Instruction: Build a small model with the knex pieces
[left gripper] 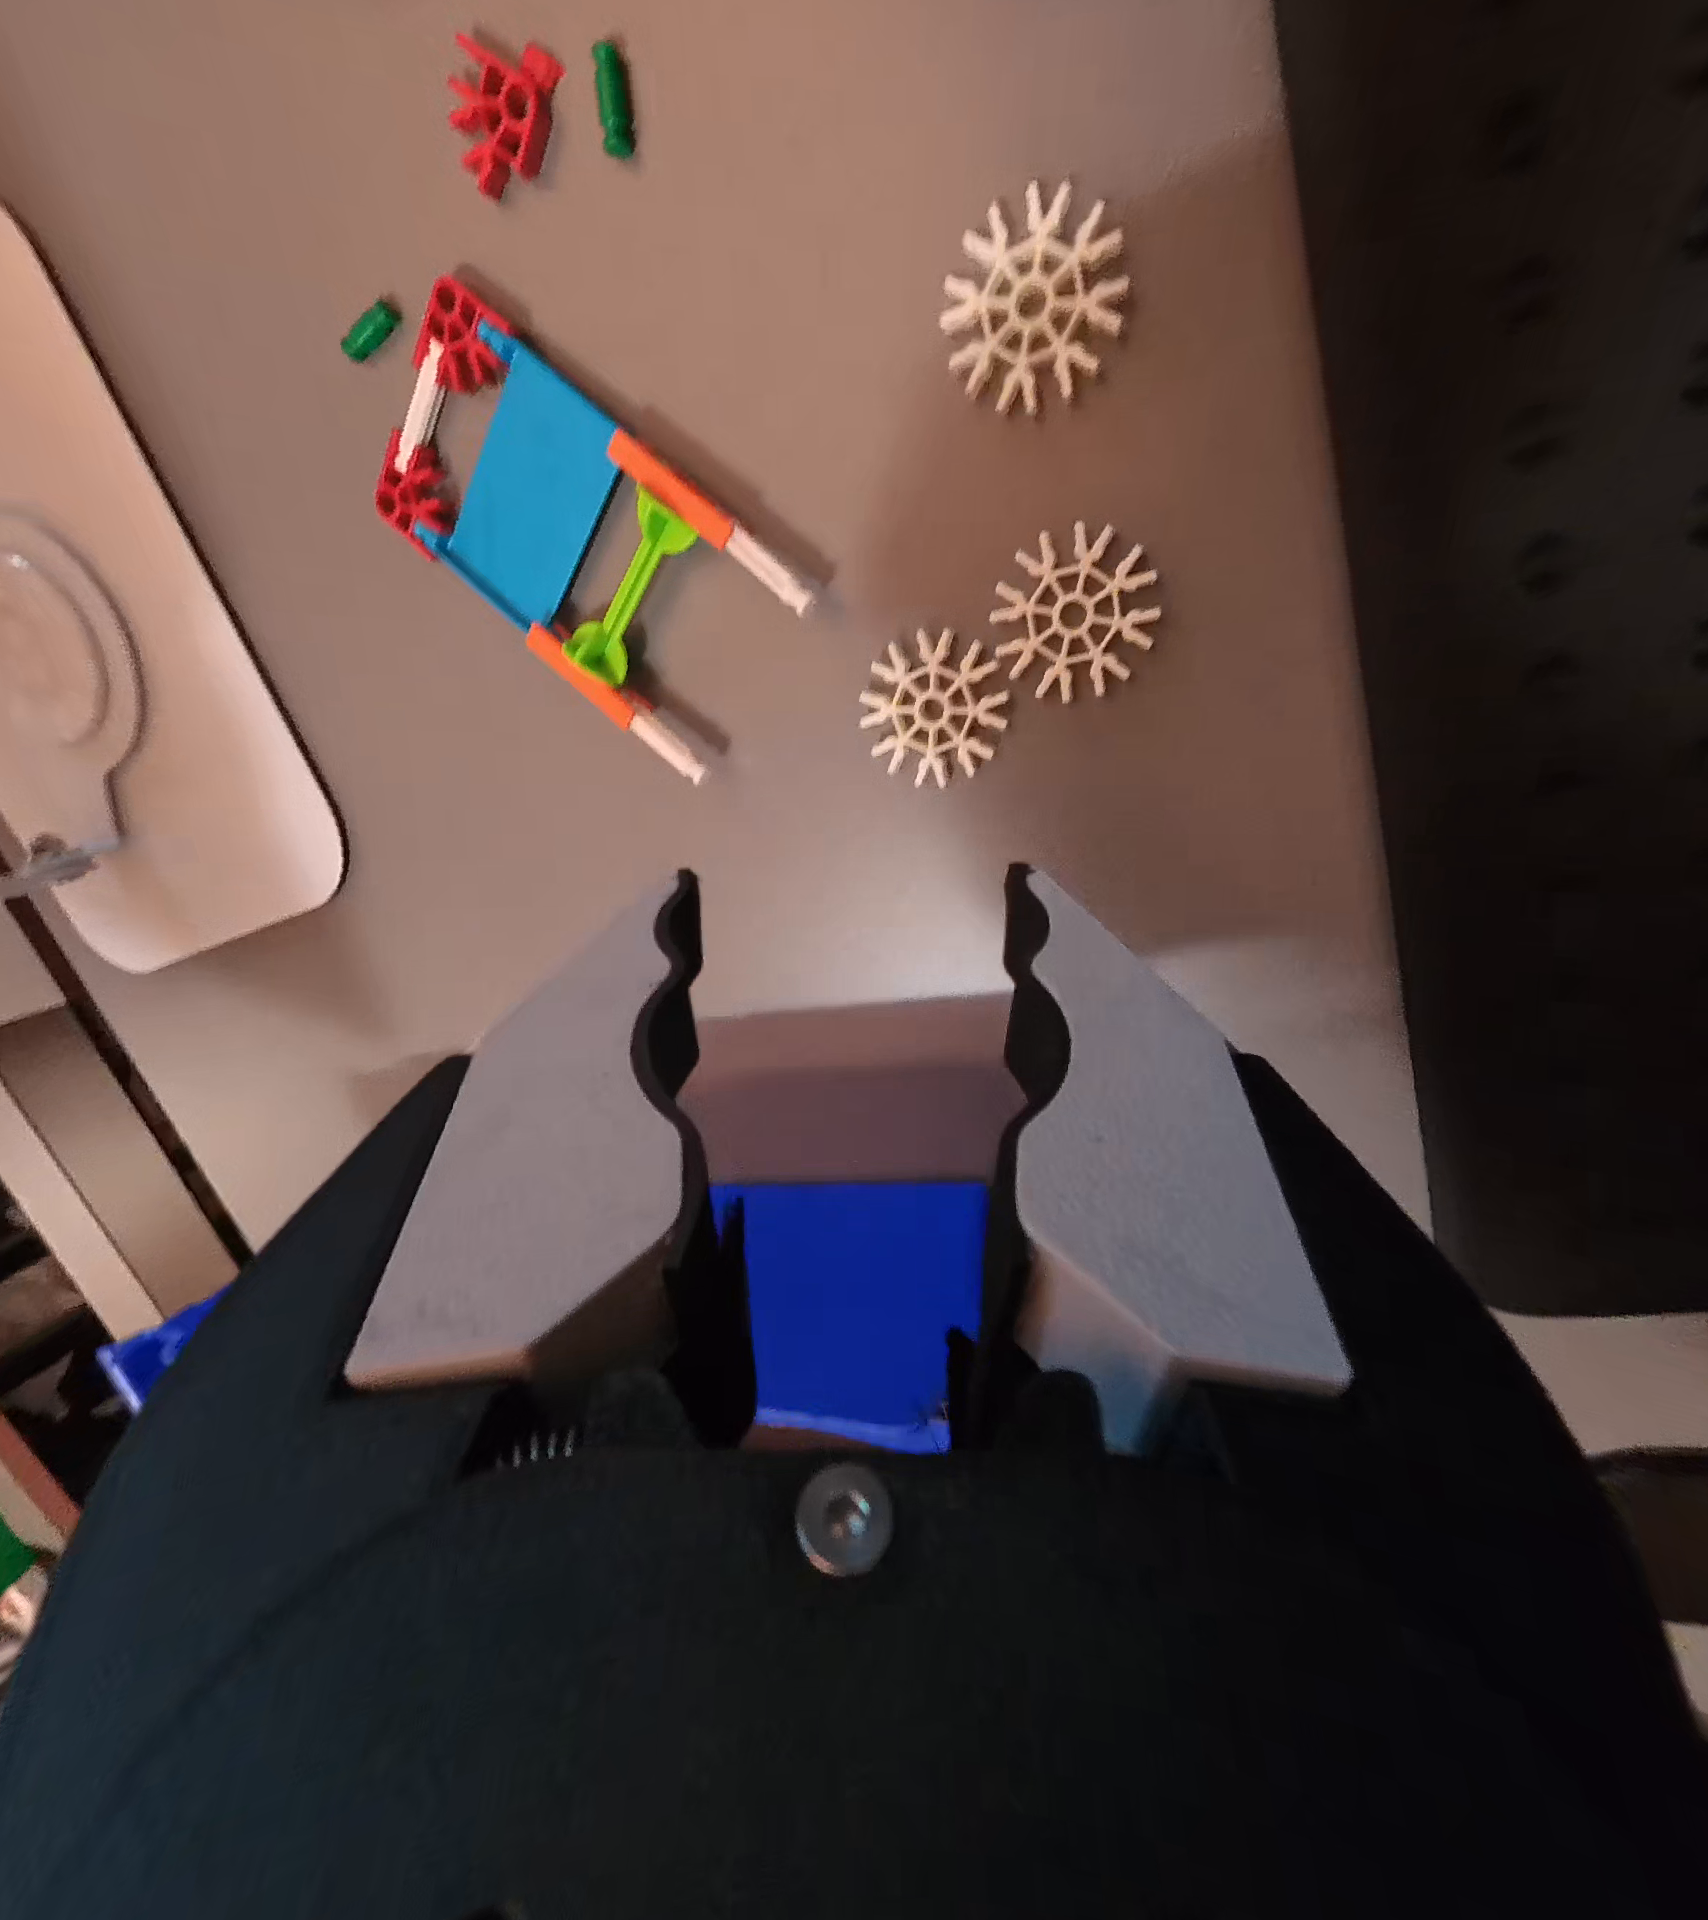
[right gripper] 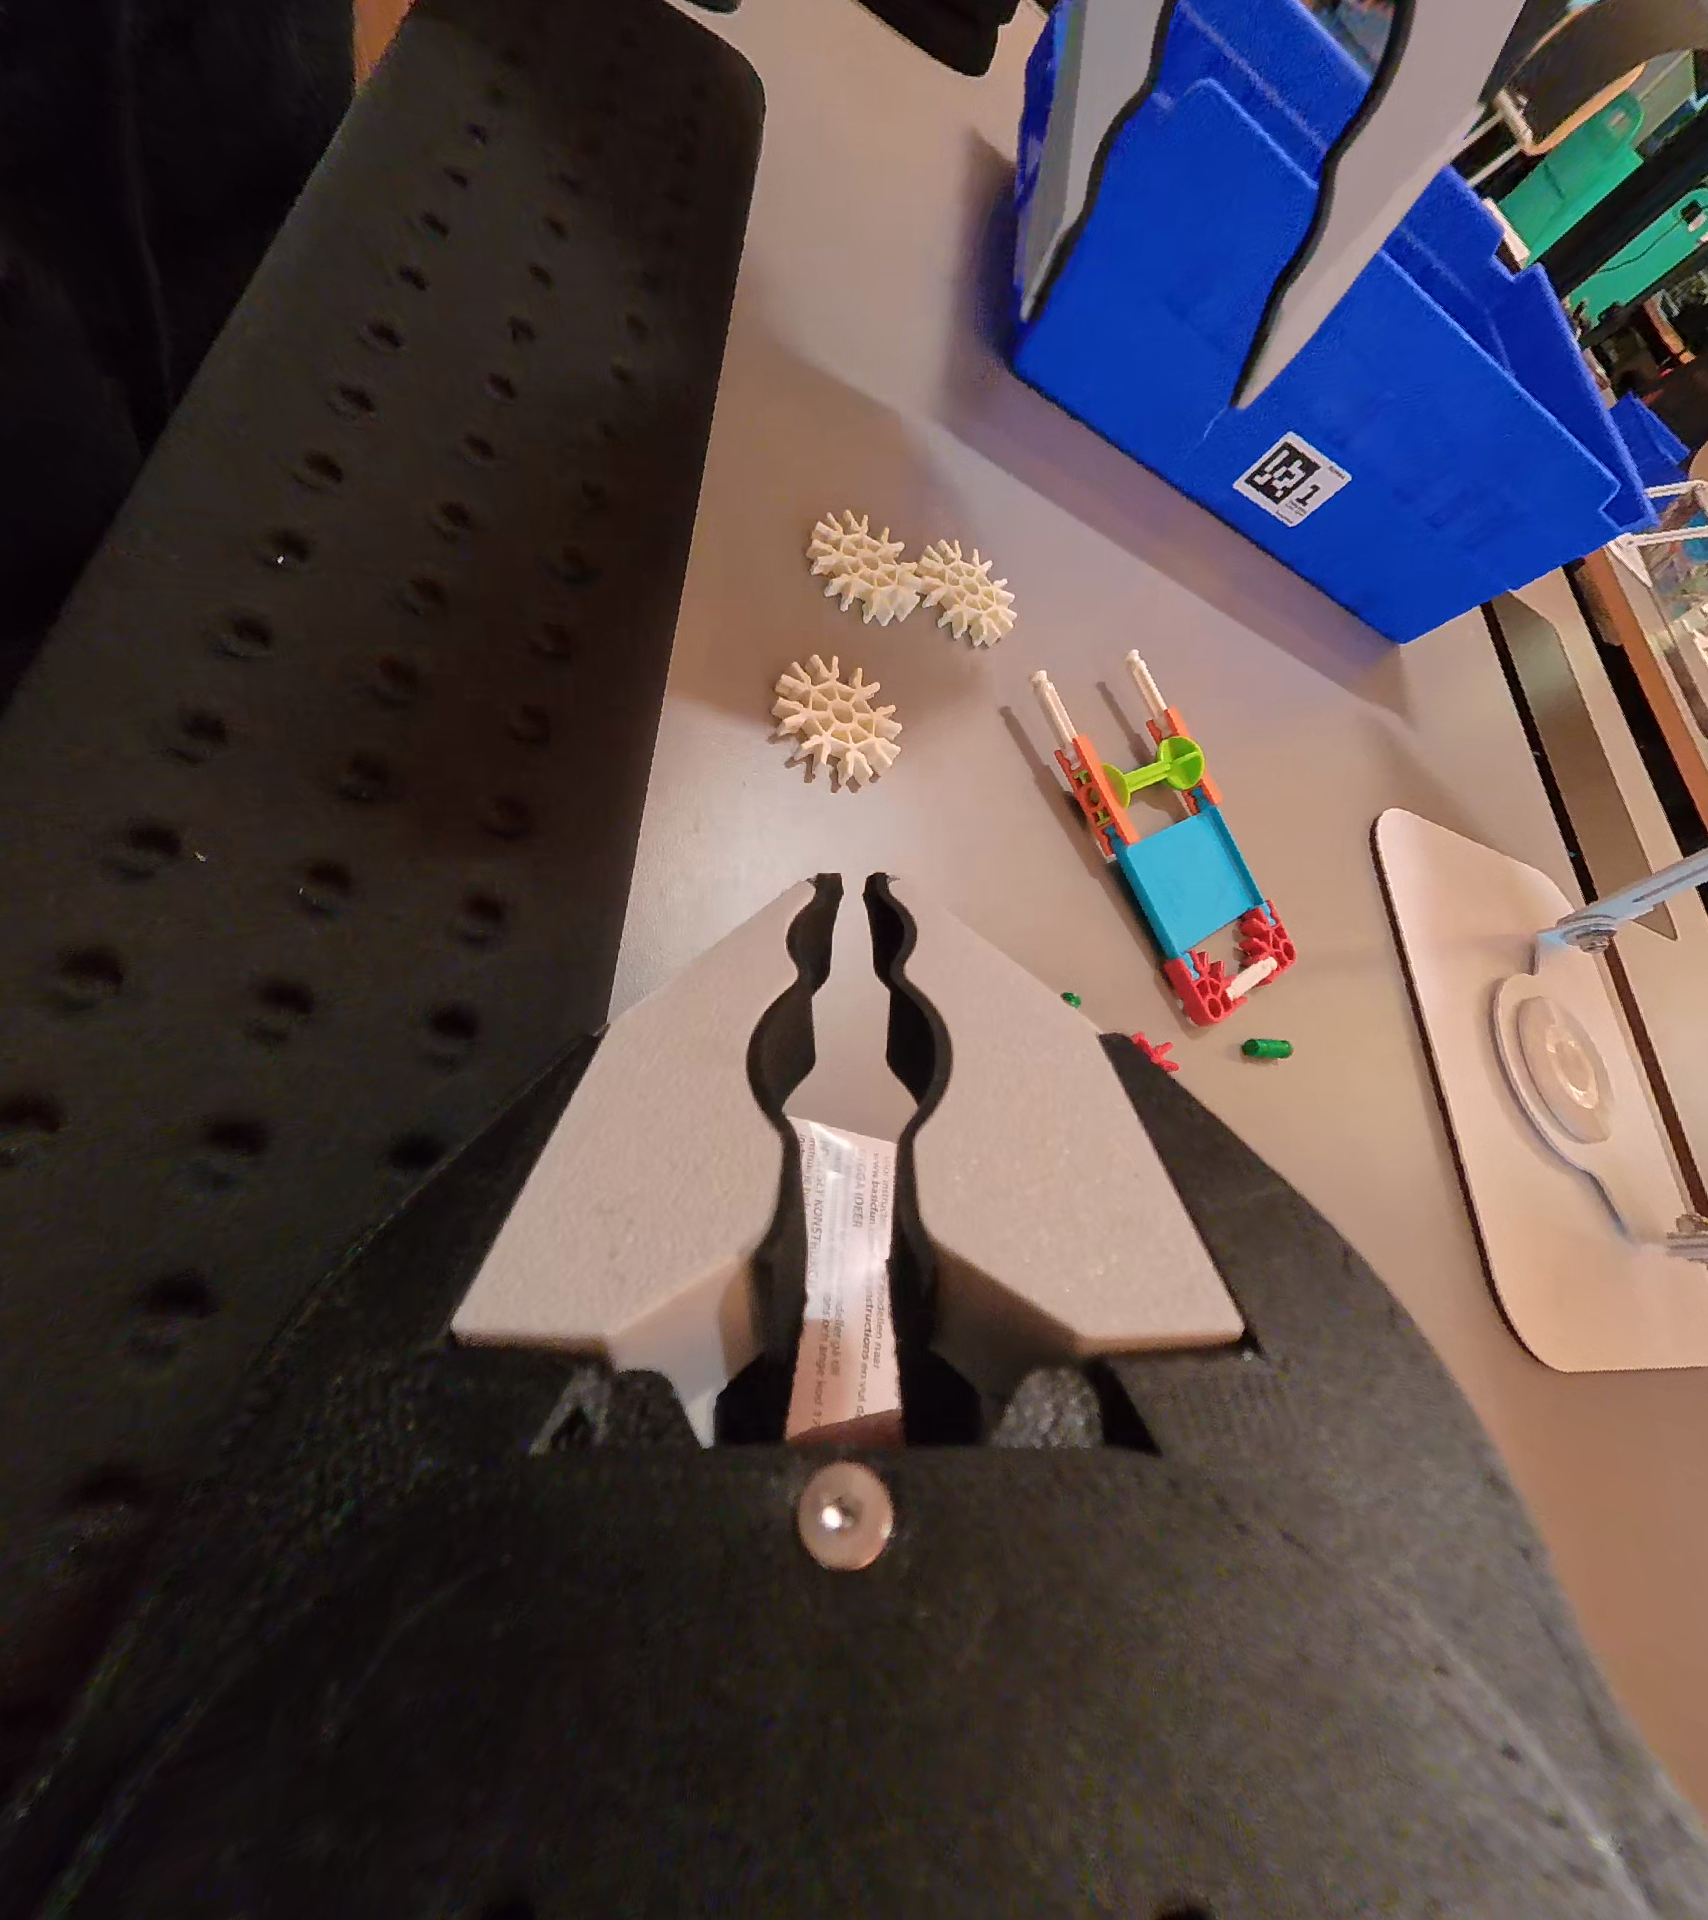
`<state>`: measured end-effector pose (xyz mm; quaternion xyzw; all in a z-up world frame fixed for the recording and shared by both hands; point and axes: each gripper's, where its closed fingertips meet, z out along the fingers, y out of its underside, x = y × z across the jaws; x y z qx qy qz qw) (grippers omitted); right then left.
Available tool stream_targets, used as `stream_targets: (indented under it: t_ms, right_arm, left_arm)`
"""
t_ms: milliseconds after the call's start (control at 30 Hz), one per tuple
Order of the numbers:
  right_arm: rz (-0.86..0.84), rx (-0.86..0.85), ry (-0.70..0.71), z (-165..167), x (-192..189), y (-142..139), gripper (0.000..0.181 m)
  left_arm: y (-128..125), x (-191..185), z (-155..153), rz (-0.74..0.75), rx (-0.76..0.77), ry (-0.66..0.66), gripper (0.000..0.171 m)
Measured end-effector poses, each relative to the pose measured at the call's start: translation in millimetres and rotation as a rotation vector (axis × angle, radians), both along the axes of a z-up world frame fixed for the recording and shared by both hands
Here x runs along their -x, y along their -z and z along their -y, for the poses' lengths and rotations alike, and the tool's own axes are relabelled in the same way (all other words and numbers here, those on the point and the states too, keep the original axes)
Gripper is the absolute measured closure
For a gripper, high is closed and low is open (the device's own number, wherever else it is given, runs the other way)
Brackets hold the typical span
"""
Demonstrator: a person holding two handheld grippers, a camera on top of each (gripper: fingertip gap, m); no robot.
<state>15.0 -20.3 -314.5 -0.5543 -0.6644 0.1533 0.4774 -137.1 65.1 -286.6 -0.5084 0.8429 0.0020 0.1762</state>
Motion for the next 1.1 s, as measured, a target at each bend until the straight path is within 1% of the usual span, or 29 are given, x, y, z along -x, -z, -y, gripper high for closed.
stream_targets:
  t_ms: [300,633,933,1100]
  right_arm:
    - [0.001,0.008,-0.006,1.3,0.3,0.9,0.177]
    - [0.013,0.016,-0.011,2.4,0.3,3.5,0.177]
    - [0.017,0.019,-0.014,3.2,0.5,4.5,0.176]
    - [0.02,0.021,-0.015,3.6,0.6,5.1,0.176]
  left_arm:
    - [-8.7,34.0,-18.5,-0.016,-0.086,-0.112,0.112]
    - [-18.6,62.3,-30.9,-0.006,-0.12,-0.217,0.111]
    - [-28.0,99.8,-48.3,0.014,-0.151,-0.347,0.111]
    - [-30.9,106.3,-51.4,0.04,-0.15,-0.379,0.11]
